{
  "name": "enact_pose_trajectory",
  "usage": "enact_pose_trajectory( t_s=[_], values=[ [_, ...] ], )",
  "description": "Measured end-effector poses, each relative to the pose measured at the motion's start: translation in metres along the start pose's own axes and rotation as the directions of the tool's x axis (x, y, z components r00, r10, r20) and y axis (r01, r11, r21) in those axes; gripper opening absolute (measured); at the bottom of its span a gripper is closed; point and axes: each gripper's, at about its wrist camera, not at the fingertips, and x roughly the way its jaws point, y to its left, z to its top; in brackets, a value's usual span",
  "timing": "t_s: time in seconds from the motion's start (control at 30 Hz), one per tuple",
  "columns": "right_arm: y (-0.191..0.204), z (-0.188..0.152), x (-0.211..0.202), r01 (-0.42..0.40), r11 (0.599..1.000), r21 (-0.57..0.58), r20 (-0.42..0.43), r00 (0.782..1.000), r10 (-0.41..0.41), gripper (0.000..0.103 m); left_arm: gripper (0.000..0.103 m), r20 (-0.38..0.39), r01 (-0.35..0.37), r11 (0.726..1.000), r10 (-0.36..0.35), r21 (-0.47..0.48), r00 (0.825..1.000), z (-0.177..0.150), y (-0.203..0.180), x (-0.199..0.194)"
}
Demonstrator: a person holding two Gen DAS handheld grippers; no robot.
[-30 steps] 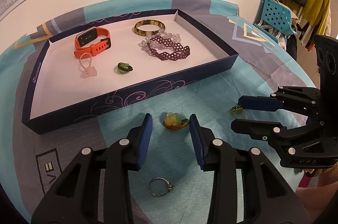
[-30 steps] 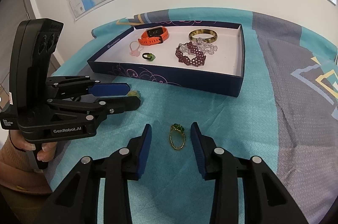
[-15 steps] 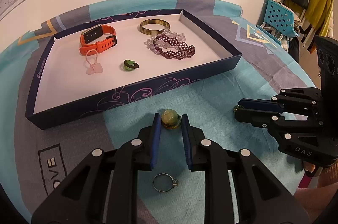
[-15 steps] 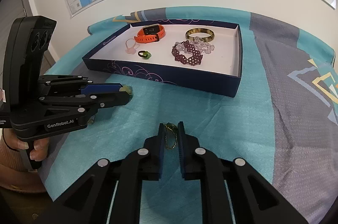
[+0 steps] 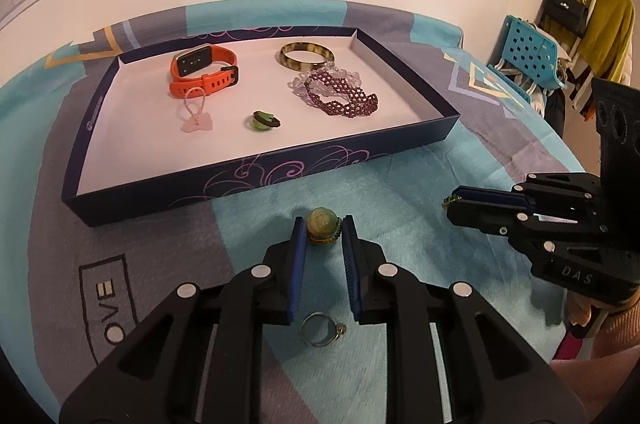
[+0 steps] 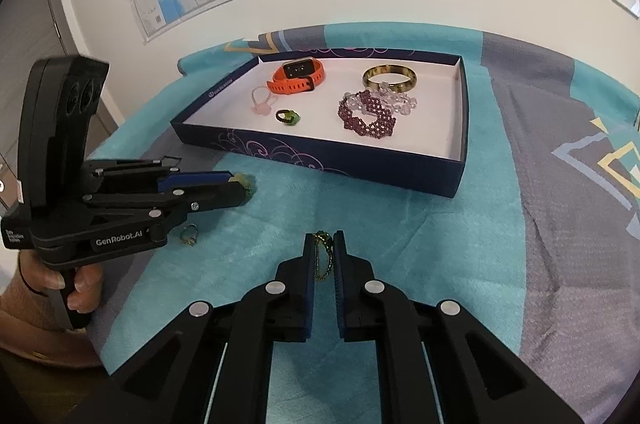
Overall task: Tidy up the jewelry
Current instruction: 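Carry the amber ring into the box with the left tool while the right tool drops the gold ring there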
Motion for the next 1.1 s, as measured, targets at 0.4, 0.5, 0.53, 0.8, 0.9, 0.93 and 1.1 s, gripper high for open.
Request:
enact_pose_trajectory(
  t_s=[0.4,0.5,0.53,0.8,0.9,0.93,1.1],
  values=[
    [0.004,0.008,-0.007,-0.037,0.999,0.016,0.037,0.999,0.036,0.007,0.019,0.045,0.004,1.0,-0.003,-0.021,0.999,-0.002,0.007,-0.02],
    [0.006,0.01,-0.007,-0.041,0.999,0.016,0.043,0.998,0.041,0.007,0.019,0.061,0.002,1.0,-0.001,-0.022,0.998,0.0,0.007,-0.026],
    [0.006,0.011,-0.007,-0.043,0.999,0.016,0.044,0.998,0.042,0.007,0.019,0.065,0.002,1.0,0.0,-0.023,0.998,0.0,0.007,-0.028],
    [0.008,0.017,-0.007,-0.052,0.999,0.013,0.057,0.997,0.051,0.007,0.019,0.086,-0.007,1.0,0.01,-0.03,0.996,0.004,0.009,-0.035],
    [0.009,0.019,-0.009,-0.05,0.999,0.01,0.064,0.997,0.049,0.007,0.019,0.091,-0.01,1.0,0.012,-0.029,0.996,0.006,0.01,-0.036],
    [0.008,0.02,-0.009,-0.05,0.999,0.009,0.067,0.997,0.049,0.007,0.019,0.094,-0.013,1.0,0.015,-0.028,0.995,0.007,0.01,-0.037],
    [0.008,0.026,-0.009,-0.048,0.999,0.003,0.077,0.996,0.048,0.007,0.019,0.104,-0.018,1.0,0.02,-0.023,0.994,0.012,0.011,-0.038]
  ],
)
